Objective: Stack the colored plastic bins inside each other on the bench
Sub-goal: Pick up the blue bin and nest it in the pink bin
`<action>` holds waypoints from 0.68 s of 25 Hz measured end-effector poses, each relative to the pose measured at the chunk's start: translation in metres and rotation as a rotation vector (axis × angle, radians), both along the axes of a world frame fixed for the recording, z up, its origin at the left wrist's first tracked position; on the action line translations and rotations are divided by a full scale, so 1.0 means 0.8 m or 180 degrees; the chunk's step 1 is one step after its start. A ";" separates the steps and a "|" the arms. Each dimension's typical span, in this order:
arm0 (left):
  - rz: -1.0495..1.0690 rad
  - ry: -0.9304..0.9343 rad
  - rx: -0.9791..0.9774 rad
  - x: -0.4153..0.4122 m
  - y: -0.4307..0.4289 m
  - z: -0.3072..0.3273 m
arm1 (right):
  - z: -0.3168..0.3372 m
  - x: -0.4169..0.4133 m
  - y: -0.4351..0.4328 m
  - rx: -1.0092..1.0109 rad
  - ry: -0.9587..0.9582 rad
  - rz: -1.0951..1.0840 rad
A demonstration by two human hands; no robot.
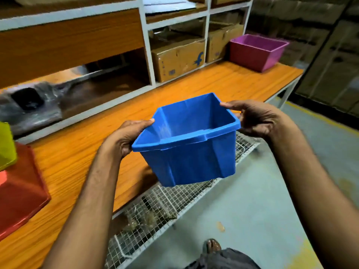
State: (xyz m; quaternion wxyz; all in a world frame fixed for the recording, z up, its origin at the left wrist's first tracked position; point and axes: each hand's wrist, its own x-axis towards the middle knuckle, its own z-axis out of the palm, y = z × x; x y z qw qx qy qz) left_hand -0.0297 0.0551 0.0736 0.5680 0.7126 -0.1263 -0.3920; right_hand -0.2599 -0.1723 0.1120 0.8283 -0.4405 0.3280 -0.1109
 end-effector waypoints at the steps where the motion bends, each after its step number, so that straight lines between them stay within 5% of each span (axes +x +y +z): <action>1: -0.0119 -0.0004 0.0048 -0.011 -0.020 -0.004 | 0.003 -0.020 -0.005 -0.0070 0.0028 -0.0123; 9: -0.1062 -0.0150 0.0017 -0.149 -0.213 -0.023 | -0.016 -0.209 -0.100 -0.0166 0.0217 -0.1130; 17: -0.1707 0.0147 -0.0307 -0.327 -0.394 -0.067 | -0.085 -0.439 -0.238 -0.0700 0.0599 -0.1259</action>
